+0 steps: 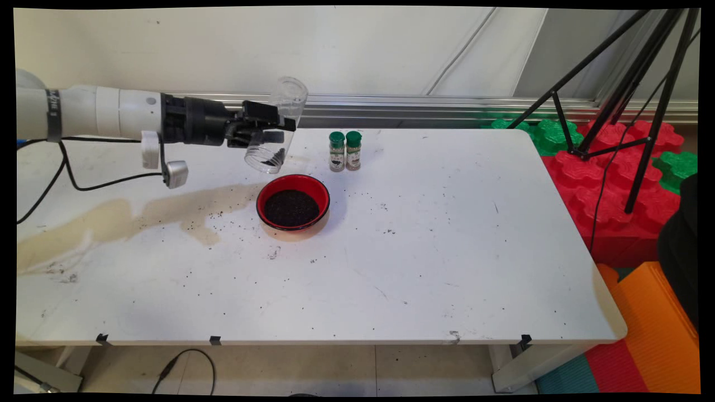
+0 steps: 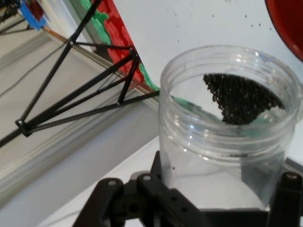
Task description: Pour the black seasoning powder in the red bowl
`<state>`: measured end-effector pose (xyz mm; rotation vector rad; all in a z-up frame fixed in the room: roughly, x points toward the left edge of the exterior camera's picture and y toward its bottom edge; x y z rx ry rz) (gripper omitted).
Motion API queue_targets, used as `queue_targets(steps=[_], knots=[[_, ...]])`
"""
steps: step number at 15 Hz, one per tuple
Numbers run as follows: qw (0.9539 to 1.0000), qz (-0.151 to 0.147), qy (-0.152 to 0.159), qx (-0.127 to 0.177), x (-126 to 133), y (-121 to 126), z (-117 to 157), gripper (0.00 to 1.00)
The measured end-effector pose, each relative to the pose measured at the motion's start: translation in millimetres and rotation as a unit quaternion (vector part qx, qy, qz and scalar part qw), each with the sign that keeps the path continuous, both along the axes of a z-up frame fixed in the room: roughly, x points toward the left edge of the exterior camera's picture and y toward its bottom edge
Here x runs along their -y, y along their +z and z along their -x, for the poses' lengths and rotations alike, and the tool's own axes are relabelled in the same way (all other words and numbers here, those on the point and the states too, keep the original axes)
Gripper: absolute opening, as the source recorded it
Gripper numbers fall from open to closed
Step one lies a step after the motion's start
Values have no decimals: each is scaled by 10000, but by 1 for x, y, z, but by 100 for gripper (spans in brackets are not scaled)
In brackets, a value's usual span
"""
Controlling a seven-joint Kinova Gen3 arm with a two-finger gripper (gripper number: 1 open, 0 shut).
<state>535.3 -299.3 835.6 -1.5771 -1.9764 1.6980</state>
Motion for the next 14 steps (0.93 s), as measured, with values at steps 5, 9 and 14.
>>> queue_targets(steps=[5, 9, 14], knots=[[9965, -632, 281, -474, -1, 11, -9, 0], [9879, -1164, 550, -867, -1, 20, -14, 0], [9690, -1840, 911, -1374, 0, 32, -14, 0]])
